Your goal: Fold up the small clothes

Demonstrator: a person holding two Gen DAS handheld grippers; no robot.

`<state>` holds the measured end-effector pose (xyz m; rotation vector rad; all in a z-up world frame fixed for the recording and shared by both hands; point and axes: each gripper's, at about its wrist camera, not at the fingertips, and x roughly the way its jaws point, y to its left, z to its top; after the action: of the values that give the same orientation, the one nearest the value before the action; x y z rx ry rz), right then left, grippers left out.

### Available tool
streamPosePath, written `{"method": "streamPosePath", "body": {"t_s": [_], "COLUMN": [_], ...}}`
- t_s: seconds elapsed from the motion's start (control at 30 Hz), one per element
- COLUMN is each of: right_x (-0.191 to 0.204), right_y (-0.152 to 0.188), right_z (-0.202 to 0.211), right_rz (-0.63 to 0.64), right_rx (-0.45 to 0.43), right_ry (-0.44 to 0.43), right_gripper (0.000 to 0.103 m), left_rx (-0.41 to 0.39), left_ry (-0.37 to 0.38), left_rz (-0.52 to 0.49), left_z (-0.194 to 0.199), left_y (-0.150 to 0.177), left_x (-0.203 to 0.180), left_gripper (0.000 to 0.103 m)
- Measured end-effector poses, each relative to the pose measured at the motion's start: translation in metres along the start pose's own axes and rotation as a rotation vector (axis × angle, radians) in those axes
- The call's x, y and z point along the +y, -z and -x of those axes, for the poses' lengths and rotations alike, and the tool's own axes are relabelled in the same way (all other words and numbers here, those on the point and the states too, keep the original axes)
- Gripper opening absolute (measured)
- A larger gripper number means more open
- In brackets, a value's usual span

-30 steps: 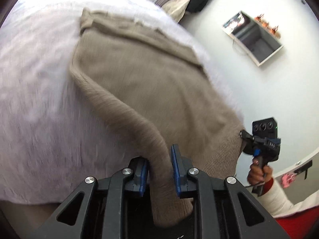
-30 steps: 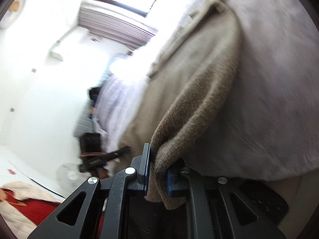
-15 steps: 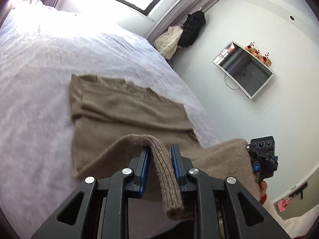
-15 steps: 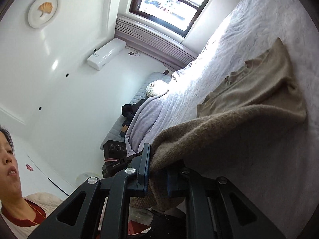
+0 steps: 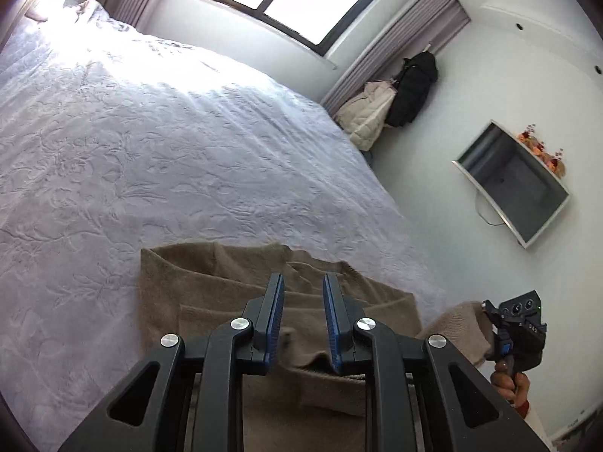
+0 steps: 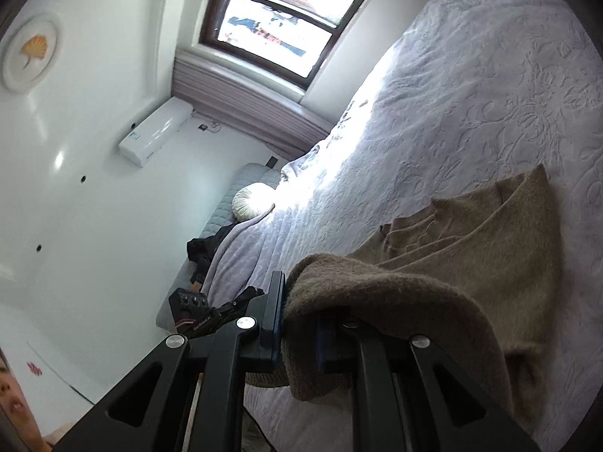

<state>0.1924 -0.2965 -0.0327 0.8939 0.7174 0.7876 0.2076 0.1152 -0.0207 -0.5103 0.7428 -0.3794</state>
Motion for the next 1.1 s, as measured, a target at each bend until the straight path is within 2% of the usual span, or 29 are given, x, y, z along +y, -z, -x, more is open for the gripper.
{"method": "streamPosePath", "body": {"t_s": [0.1,0.23,0.27,0.3,0.33,0.37,0.4,0.47,0.53,0.57,0.67,0.73,0.83,0.9,0.93,1.03,1.07,1.1], "right_x": [-0.038,-0.079,-0.088,-0.095,-0.101,-0.105,-0.105,-0.101,-0.09,-0.082,-0.057,-0.046,-0.044,-0.046,-0.046,-0.05,-0.052,-0.055], "right_y": [-0.021,-0.013,-0.008,-0.005,-0.002,0.0,0.0,-0.001,-0.001,0.0,0.003,0.008,0.015,0.015,0.014,0.012,0.013,0.013], "right_z": [-0.021,-0.041,-0.044,-0.045,-0.046,-0.045,-0.043,-0.04,-0.036,-0.033,-0.028,-0.027,-0.029,-0.035,-0.039,-0.051,-0.055,-0.059], "right_rz": [-0.079,-0.138,-0.157,-0.171,-0.183,-0.195,-0.202,-0.2,-0.174,-0.154,-0.062,-0.027,-0.022,-0.03,-0.038,-0.069,-0.078,-0.086], "right_rx": [0.003,0.076,0.089,0.093,0.093,0.086,0.079,0.073,0.07,0.066,0.088,0.118,0.14,0.142,0.139,0.138,0.146,0.158], "right_ry": [0.042,0.14,0.155,0.167,0.176,0.17,0.162,0.159,0.173,0.187,0.232,0.224,0.228,0.233,0.229,0.222,0.234,0.249], "right_gripper": [0.015,0.018,0.019,0.019,0.019,0.02,0.02,0.028,0.049,0.053,0.055,0.055,0.055,0.055,0.055,0.055,0.055,0.049], "left_rx": [0.074,0.168,0.176,0.182,0.171,0.154,0.155,0.198,0.253,0.27,0.32,0.353,0.406,0.441,0.458,0.511,0.527,0.529], "left_ry": [-0.119,-0.152,-0.151,-0.14,-0.129,-0.119,-0.1,-0.081,-0.123,-0.154,-0.226,-0.228,-0.194,-0.177,-0.177,-0.188,-0.195,-0.2], "left_rz": [-0.005,-0.039,-0.061,-0.079,-0.089,-0.102,-0.133,-0.191,-0.276,-0.318,-0.463,-0.535,-0.589,-0.622,-0.63,-0.63,-0.622,-0.614], "left_z": [-0.042,-0.063,-0.064,-0.064,-0.062,-0.059,-0.059,-0.065,-0.079,-0.084,-0.098,-0.102,-0.111,-0.12,-0.124,-0.136,-0.138,-0.138], "left_y": [-0.002,0.012,0.015,0.017,0.019,0.021,0.021,0.021,0.025,0.028,0.041,0.049,0.058,0.062,0.062,0.068,0.069,0.069], "left_x": [0.021,0.033,0.033,0.031,0.029,0.025,0.019,0.006,-0.009,-0.014,-0.032,-0.041,-0.055,-0.067,-0.07,-0.073,-0.072,-0.071], "left_gripper": [0.023,0.024,0.035,0.065,0.078,0.086,0.086,0.086,0.086,0.086,0.086,0.086,0.086,0.074,0.072,0.047,0.031,0.022]}}
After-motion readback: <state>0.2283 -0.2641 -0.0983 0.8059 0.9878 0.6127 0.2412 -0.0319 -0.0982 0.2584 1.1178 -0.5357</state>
